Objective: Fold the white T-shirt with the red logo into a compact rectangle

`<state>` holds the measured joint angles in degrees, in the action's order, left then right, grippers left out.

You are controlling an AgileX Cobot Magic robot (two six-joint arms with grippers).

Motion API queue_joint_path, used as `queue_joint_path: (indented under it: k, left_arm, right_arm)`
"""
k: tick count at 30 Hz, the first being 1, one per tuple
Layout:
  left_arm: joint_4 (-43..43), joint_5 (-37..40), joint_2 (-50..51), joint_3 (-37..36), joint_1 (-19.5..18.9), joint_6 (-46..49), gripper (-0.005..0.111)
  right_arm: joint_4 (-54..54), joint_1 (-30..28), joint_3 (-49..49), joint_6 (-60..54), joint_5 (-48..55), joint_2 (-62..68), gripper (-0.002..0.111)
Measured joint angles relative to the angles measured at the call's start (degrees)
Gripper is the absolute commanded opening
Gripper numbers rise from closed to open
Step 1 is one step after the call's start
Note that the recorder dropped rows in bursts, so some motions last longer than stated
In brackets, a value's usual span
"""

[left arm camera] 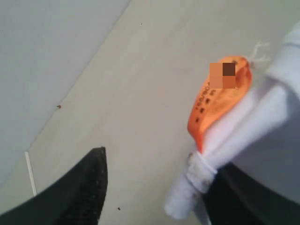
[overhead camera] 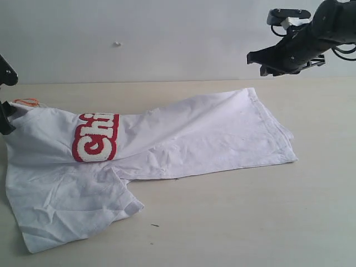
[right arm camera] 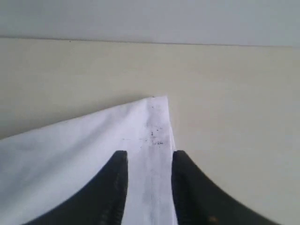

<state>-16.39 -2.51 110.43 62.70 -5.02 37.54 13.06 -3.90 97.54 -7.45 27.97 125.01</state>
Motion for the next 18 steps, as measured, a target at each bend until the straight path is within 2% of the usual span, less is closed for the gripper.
queue_joint_path:
  k: [1,3,4,7,12,16,18]
  left_arm:
    - [0.0,-0.09,0.0,0.0,0.0,0.0,0.057]
    - [0.0,-0.37,0.0,0.0,0.0,0.0,0.057]
    - [0.0,-0.61,0.0,0.0,0.0,0.0,0.057]
    - [0.0,-1.23,0.0,0.0,0.0,-0.1,0.057]
    - [0.0,-2.38,0.0,0.0,0.0,-4.88,0.057]
    - [0.0,-2.67,0.0,0.0,0.0,-5.81,0.057]
    - [0.0,-2.76,0.0,0.0,0.0,-6.05,0.061]
  right_arm:
    - [0.0,-0.55,2.51,0.76,3.25,0.53,0.048]
    - [0.0,-1.25,4.51,0.06,7.33,0.75,0.035]
    - [0.0,-1.34,4.66,-1.15,8.72,0.75,0.023]
    - [0.24,-1.34,4.66,-5.33,13.34,1.44,0.0]
    - [2.09,-0.51,4.66,-11.02,18.87,5.88,0.0]
    - [2.46,0.08,4.66,-12.08,18.96,9.95,0.0]
    - [2.46,0.2,4.79,-12.21,18.43,11.17,0.0]
